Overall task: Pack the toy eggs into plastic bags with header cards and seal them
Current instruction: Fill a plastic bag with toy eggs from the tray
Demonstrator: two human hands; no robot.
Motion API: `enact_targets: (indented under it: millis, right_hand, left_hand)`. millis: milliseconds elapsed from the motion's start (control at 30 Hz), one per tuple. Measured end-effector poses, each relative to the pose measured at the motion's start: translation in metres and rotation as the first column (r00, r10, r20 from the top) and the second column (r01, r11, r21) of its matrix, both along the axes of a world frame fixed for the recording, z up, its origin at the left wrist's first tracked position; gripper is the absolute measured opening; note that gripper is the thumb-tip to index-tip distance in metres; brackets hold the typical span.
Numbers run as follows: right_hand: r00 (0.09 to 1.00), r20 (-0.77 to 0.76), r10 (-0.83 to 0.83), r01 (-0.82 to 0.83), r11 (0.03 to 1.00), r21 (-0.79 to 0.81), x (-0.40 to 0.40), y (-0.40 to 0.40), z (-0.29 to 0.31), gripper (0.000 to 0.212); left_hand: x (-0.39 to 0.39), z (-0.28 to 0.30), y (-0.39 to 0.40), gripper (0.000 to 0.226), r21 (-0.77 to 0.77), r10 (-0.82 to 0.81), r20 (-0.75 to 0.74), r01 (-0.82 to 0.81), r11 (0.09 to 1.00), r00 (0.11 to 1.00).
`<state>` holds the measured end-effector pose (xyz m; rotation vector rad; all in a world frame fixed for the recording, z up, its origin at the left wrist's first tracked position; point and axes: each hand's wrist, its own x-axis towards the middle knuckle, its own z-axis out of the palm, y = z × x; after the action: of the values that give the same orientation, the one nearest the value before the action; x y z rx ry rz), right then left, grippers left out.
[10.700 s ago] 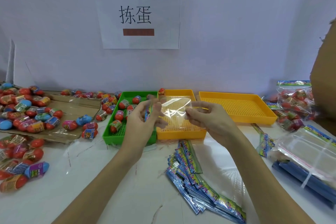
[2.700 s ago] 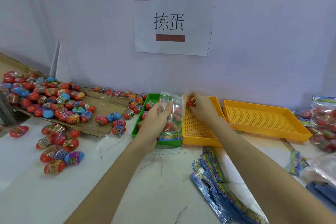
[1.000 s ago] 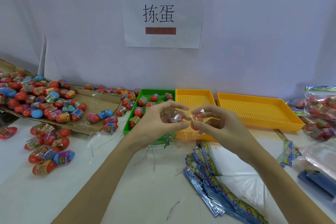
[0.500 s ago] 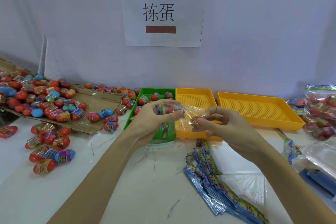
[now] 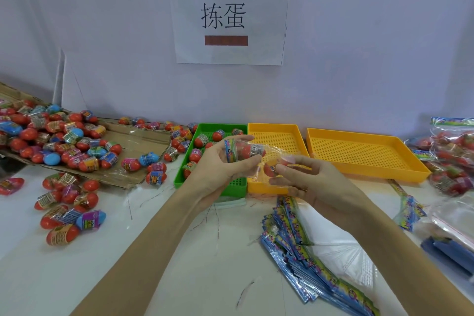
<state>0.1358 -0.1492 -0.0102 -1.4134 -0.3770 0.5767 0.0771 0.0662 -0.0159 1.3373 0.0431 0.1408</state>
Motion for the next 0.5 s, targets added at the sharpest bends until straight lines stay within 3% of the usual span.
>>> enact_targets:
  millis: [100,267,500]
  right_hand:
    - [0.997,-0.045,-0.059,0.061,0.997,0.049,0.0028,-0.0026,-0.0003,0.052]
    - [0.999,-0.046,-0.012,0.014,1.000,0.024,0.0027,-0.0031,-0.0003,0.055]
    - [0.956,0.293,-0.017,0.047,0.994,-0.095,-0.0041,-0.0049,0.0074,0.028]
  left_hand:
    - [-0.0021,0.0025,-0.0020,0.058,-0.042,-0.084,-0.063,0.082,0.996,0.994]
    - [-0.0044,0.0037,-0.0039,0.031,-0.103,-0.184,-0.099,0.174,0.979,0.978]
    - [-0.0043,0.0049,-0.0070,0.047,-0.170,-0.178,-0.103,0.159,0.972,0.979]
